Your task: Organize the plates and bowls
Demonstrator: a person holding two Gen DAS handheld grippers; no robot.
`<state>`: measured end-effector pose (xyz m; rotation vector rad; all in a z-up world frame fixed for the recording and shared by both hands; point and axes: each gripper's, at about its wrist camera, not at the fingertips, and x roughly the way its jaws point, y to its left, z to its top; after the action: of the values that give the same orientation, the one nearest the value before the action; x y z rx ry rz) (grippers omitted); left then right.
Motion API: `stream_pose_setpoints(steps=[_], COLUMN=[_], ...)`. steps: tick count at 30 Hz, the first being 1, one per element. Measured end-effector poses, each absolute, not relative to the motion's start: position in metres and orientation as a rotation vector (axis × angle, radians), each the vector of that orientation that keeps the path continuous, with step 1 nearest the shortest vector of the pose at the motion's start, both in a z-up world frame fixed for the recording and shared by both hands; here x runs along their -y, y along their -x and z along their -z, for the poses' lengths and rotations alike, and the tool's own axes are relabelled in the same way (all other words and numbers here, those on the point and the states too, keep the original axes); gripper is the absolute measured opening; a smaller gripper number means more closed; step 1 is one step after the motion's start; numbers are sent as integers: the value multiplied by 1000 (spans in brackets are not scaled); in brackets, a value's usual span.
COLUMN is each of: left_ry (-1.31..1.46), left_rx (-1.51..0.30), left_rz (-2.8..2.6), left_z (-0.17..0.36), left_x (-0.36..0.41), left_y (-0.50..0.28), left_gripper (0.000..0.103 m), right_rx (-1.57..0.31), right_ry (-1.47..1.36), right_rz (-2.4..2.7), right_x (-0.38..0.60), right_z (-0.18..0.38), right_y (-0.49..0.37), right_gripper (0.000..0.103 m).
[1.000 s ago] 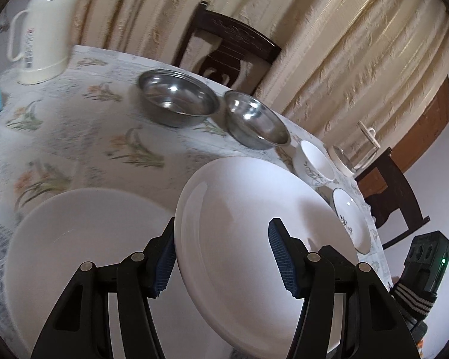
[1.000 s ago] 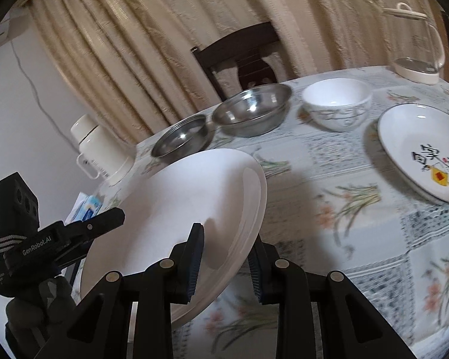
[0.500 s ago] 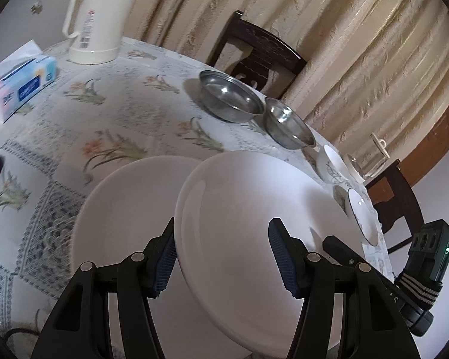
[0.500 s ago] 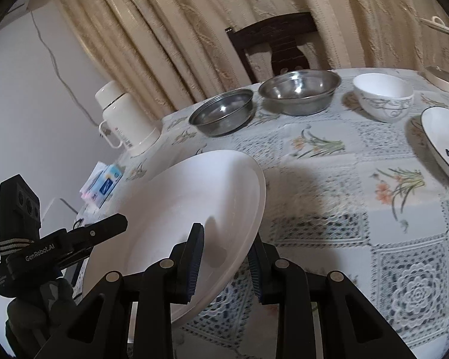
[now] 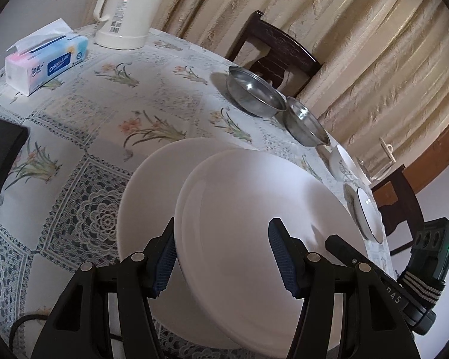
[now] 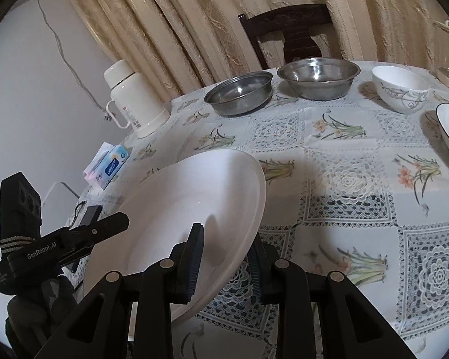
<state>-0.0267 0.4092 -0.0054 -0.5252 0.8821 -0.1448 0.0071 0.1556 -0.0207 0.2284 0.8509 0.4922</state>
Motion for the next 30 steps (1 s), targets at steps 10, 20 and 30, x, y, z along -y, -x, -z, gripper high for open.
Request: stream_pose_setpoints(steps=[10, 20, 30], left_ry=[541, 537, 537], left_rx=[-914, -907, -893], left_rz=[128, 137, 152], left_z=[16, 13, 11], left_x=[-415, -418, -424], left_y=[31, 34, 32], left_gripper=[60, 60, 60], right_rx=[-877, -887, -894], right_ry=[-223, -223, -226], right_rz=[-482, -470, -470], right_x=[-162, -165, -166], right_z=[27, 30, 32], right_y=[-4, -4, -3], right_gripper=[31, 31, 31])
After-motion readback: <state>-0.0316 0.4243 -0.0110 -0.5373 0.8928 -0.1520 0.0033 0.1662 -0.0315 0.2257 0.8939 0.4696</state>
